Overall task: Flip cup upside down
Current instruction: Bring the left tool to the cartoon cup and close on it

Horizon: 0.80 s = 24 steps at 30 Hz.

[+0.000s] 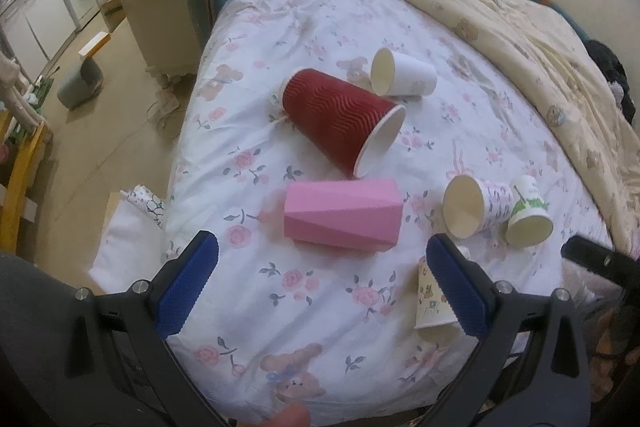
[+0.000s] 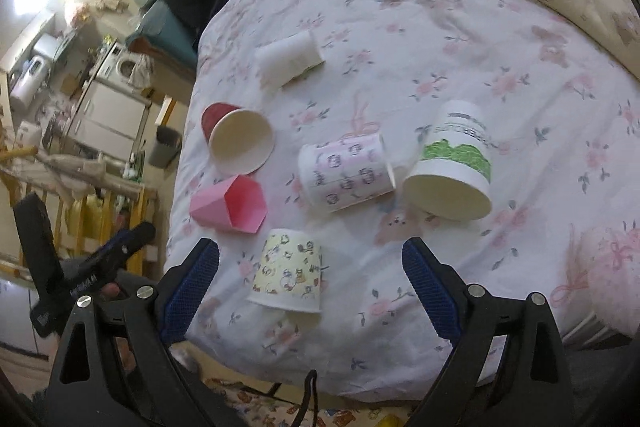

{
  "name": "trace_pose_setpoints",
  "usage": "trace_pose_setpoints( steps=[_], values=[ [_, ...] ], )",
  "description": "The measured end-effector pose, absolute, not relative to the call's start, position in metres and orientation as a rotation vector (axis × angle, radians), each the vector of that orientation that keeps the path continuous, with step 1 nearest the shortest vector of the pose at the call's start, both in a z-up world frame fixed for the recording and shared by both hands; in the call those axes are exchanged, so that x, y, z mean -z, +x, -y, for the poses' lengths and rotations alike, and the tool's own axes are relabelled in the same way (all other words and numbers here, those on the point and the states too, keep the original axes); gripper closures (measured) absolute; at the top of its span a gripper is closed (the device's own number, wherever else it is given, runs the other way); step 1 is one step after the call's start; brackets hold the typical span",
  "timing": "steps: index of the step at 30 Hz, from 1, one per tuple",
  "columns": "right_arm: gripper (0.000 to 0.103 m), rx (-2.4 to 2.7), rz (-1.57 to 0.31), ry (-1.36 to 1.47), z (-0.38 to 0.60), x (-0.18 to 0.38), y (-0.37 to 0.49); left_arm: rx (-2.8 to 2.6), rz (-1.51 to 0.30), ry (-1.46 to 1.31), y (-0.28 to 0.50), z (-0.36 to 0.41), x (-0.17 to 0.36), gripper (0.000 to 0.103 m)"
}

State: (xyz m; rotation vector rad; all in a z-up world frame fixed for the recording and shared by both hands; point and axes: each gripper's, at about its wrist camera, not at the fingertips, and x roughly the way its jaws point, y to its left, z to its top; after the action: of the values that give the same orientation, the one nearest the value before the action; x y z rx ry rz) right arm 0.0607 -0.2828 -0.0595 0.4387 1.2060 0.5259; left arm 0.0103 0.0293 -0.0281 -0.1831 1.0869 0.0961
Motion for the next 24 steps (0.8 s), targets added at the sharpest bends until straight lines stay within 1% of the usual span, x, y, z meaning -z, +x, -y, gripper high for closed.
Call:
trace_pose_setpoints(
  steps=[3, 8, 15, 16, 17, 18, 24],
  values=[
    [0.008, -0.51, -1.162, 0.45, 0.286, 0.058, 0.06, -0.075, -1.113, -0.147, 0.013, -0.018, 0.03, 0.0],
    [0.008, -0.477, -1.133, 0.453, 0.293, 0.055, 0.061, 0.058, -1.176, -0.051, 0.02, 0.024, 0.036, 0.0],
    [0.008, -0.382, -1.107, 0.534, 0.321, 0.058, 0.062, 0.191, -1.372, -0.087, 0.04, 0.085, 0.071, 0.001],
    [0.008, -0.372, -1.106, 0.548, 0.326, 0.059, 0.062, 0.192, -1.398, -0.101, 0.043, 0.09, 0.077, 0.002],
    [0.008, -0.367, -1.107, 0.557, 0.328, 0.059, 0.062, 0.194, -1.427, -0.118, 0.046, 0.093, 0.083, 0.007],
    [0.008, -0.366, -1.108, 0.569, 0.331, 0.06, 0.062, 0.198, -1.458, -0.133, 0.048, 0.096, 0.09, 0.011],
    [0.008, -0.374, -1.109, 0.633, 0.341, 0.061, 0.061, 0.15, -1.51, -0.093, 0.059, 0.11, 0.114, 0.011]
  ],
)
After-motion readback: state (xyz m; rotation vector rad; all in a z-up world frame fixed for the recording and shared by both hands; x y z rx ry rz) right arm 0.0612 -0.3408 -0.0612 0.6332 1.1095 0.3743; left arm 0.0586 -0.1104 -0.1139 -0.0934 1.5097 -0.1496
